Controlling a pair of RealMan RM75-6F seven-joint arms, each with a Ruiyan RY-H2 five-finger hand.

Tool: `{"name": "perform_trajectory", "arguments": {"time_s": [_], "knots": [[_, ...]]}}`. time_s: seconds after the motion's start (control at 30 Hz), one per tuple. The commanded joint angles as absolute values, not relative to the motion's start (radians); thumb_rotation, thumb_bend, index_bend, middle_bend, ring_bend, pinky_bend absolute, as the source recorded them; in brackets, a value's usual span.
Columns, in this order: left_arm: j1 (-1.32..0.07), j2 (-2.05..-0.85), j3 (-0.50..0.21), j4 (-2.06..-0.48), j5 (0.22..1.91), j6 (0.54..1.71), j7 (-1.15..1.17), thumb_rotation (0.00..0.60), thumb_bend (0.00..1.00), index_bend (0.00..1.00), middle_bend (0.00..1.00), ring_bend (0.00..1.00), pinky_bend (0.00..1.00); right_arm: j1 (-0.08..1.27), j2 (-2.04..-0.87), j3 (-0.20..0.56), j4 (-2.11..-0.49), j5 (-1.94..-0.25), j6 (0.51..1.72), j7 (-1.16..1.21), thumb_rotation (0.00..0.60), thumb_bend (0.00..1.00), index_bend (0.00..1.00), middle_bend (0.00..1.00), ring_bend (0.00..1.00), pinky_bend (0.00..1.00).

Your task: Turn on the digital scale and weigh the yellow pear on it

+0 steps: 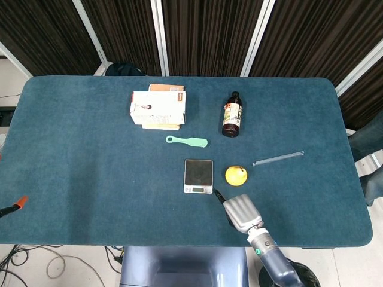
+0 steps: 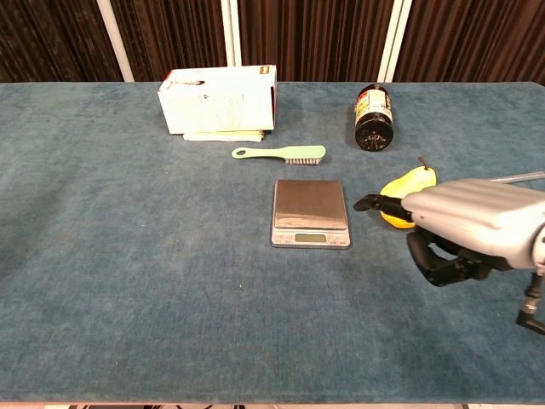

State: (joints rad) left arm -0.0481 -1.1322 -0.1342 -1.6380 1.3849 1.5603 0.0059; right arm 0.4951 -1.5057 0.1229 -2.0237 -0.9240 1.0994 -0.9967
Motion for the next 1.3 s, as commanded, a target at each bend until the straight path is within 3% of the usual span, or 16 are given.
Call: {"name": "perform_trajectory", "arguments": {"time_s": [0.03,0.63,1.3], "knots": [[-0.049,-1.132,-0.133,-1.638,1.385,1.557,0.005,0.600,0.09,0.02,0.02,0.00,0.03,0.544,-1.583,0.150,-2.042,-0.835,1.174,-1.084,0.600,1.00,0.00,0.84,0.90,0.80],[-0.048,-1.134,-0.136,-1.640,1.384,1.562,0.009,0.600,0.09,0.02,0.02,0.00,0.03,0.654,-1.785,0.185,-1.950,-0.706,1.309,-1.181,0.600,1.00,0.00,0.84,0.91,0.80],[-0.048,-1.136,-0.141,-1.640,1.377,1.563,0.011,0.600,0.09,0.02,0.02,0.00,0.03,0.704,-1.812,0.147,-1.856,-0.740,1.219,-1.063,0.600,1.00,0.00,0.84,0.91,0.80]]}}
